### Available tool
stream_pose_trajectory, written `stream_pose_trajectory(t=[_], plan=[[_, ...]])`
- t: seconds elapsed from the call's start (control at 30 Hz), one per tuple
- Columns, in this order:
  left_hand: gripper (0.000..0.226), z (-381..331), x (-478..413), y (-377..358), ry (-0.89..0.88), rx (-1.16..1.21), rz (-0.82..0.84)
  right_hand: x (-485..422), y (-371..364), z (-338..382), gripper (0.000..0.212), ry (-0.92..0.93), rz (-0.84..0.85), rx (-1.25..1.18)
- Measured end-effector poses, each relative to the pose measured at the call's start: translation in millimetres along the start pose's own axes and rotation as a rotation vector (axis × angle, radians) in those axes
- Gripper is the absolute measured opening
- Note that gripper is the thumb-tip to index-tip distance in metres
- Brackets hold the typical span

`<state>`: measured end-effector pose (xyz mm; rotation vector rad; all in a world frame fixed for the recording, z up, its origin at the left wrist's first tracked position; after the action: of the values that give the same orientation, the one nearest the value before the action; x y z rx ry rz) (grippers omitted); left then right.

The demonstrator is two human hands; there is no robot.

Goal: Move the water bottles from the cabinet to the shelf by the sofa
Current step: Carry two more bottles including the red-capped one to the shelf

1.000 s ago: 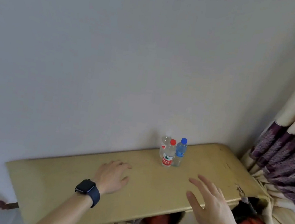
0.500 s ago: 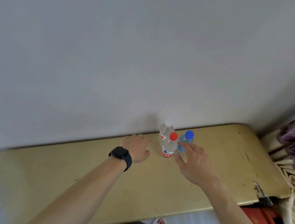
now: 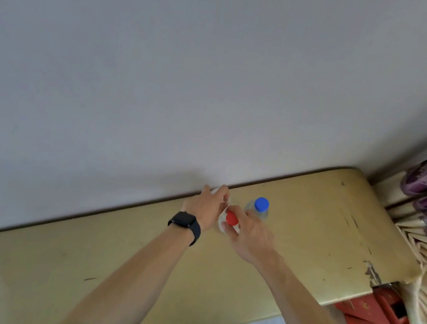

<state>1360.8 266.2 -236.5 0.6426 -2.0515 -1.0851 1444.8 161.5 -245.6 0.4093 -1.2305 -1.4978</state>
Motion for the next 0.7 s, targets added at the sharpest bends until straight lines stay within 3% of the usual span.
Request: stream_pose_trajectory(t=[0.33, 0.7], plan=[[0.017, 66, 96, -5, -0.040, -0.060, 0.100, 79, -38, 12, 0.026, -0.080, -0.030, 0.051], [0.021, 111, 167, -3, -0.157, -0.140, 0.250, 144, -57, 19, 0.029, -0.326, -0.090, -0.155]])
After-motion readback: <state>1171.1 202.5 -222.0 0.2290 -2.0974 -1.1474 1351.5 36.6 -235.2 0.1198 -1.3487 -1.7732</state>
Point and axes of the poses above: each hand's wrist, its own x-axis away from the middle knuckle, its own y-axis out of the back of the hand, z = x × y, the point moved 7 cm from there along -x, towards the middle knuckle, and after that the axes turned 8 degrees about x, right-handed, at the moved point
